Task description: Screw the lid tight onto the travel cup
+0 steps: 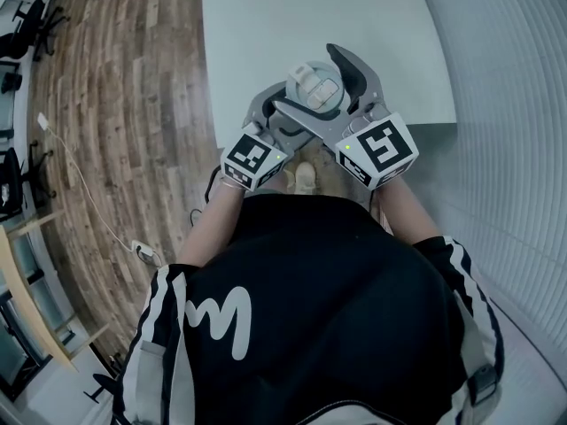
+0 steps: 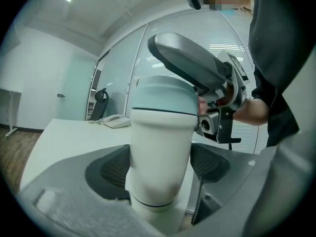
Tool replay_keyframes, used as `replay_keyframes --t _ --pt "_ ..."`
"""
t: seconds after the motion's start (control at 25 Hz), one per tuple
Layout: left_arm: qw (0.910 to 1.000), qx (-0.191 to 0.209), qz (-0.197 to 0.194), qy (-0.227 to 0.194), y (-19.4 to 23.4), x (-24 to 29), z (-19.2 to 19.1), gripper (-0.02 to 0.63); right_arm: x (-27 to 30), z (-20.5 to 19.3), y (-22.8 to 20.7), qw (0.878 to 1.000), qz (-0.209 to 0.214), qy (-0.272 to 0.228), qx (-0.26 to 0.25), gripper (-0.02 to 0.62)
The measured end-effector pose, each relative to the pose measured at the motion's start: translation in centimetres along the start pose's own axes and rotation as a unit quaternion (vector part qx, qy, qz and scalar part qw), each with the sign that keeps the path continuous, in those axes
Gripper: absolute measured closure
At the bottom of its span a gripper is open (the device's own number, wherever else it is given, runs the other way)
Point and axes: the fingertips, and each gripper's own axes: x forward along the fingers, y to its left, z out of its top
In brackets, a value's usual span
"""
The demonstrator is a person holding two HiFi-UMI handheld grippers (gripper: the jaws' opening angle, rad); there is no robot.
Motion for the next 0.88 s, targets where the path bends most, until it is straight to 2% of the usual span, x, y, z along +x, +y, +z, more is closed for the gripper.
replay_keyframes --t 0.12,0.24,0.32,0.44,0.52,0.6,0.72,0.88 --pt "1.0 0.0 -0.002 0.0 -0.2 0.0 0.4 0.216 -0.7 0.8 1.1 0.995 0.099 0.007 -0.032 0.12" --pt "0.9999 -0.007 -0.008 0.004 -0.4 0.2 0.3 0.216 -1.0 0.2 2.0 0.974 0.214 0.038 -0.064 0.119" --pt "1.0 -0.006 -0.008 0.003 -0.3 0.2 0.1 0.216 -1.0 -0.4 1.9 0.961 0.26 0.06 -0.07 0.12" --pt "0.9999 -0.006 -0.008 0.003 -0.3 0.1 0.5 0.216 -0.9 -0.4 2.1 0.949 0.299 0.081 -0.056 0.12" --pt "0.9999 -0.009 -0.01 0.004 -0.5 0.1 0.7 0.216 -1.1 -0.3 2.5 0.945 0.31 0.087 -0.057 0.156" --pt "0.9999 -0.008 -0.01 0.005 -0.6 0.1 0.7 0.216 -1.2 -0.2 2.6 0.948 0.299 0.086 -0.06 0.167" --pt "0.9999 -0.007 -0.008 0.004 -0.6 0.1 0.5 0.216 -1.1 -0.3 2.2 0.963 0.252 0.078 -0.053 0.169" --pt "0.9999 -0.007 -0.006 0.003 -0.4 0.0 0.2 0.216 -0.7 -0.5 1.7 0.983 0.169 0.064 -0.042 0.17"
